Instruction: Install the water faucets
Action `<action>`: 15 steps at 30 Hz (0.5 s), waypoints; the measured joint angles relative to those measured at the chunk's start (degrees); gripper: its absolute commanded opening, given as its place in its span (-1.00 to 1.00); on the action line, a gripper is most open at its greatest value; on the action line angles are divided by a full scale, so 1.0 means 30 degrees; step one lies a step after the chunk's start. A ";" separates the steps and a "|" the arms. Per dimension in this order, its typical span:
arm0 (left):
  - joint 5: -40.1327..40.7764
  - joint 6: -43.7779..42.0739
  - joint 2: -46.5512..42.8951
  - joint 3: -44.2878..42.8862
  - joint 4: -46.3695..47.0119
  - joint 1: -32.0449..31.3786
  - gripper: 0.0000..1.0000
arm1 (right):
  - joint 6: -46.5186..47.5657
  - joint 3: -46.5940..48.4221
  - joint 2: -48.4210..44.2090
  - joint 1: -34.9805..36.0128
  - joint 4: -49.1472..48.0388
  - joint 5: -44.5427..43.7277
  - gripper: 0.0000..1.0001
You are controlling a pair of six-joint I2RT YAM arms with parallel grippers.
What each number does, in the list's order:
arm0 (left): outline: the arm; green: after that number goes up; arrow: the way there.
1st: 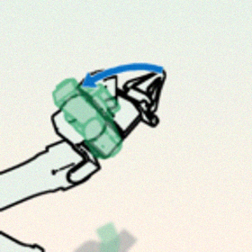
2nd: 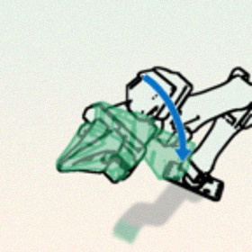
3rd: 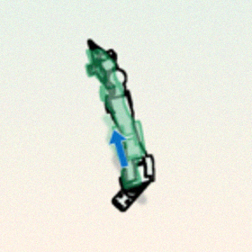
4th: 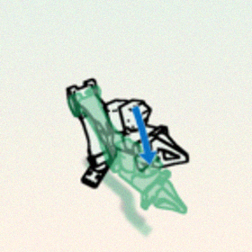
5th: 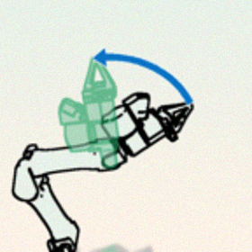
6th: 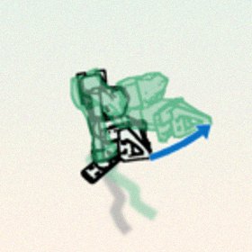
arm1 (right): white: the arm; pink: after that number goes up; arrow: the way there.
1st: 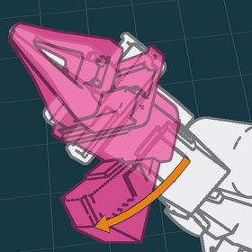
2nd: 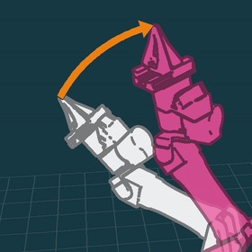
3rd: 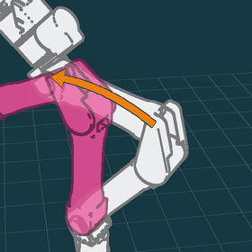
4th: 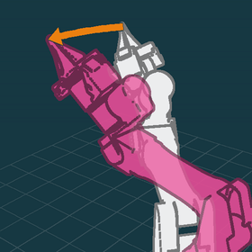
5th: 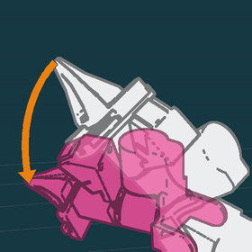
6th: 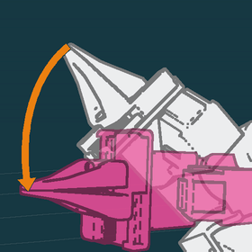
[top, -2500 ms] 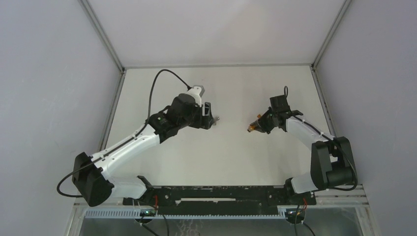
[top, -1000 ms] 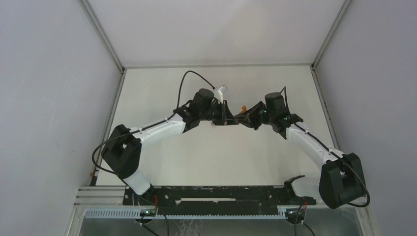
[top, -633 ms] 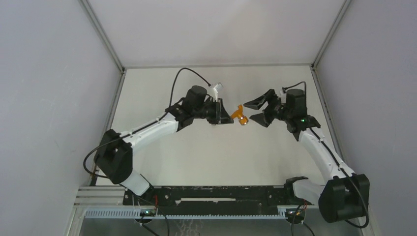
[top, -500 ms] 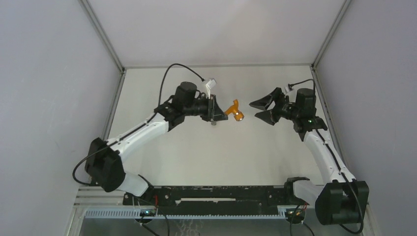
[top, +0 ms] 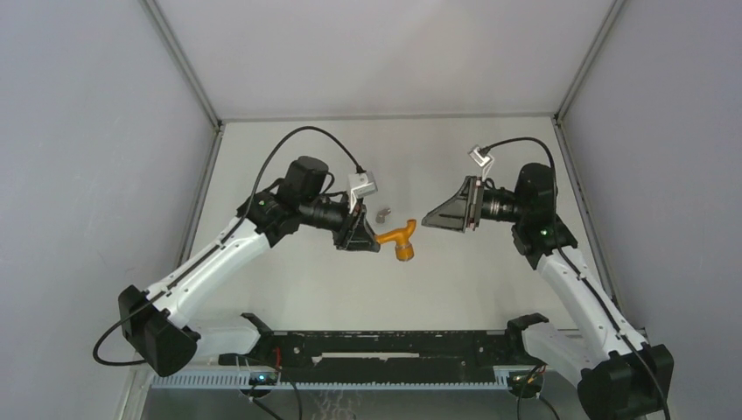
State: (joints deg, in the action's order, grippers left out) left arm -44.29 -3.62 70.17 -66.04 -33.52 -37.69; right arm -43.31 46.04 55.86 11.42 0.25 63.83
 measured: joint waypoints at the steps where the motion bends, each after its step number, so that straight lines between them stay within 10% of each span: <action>1: -0.0350 -0.0393 0.0000 -0.0058 -0.0503 -0.0007 -1.00 | 0.0277 0.0000 -0.0117 0.0423 -0.0095 0.0087 0.90; 15: -0.3184 -0.2317 -0.1377 -0.1107 -0.2994 -0.0015 -1.00 | 0.2565 -0.0007 0.0794 0.4211 -0.0204 -0.0299 0.93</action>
State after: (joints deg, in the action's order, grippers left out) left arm -53.84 -10.57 66.04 -69.36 -42.50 -37.74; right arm -35.62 46.02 58.24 24.05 -0.36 62.94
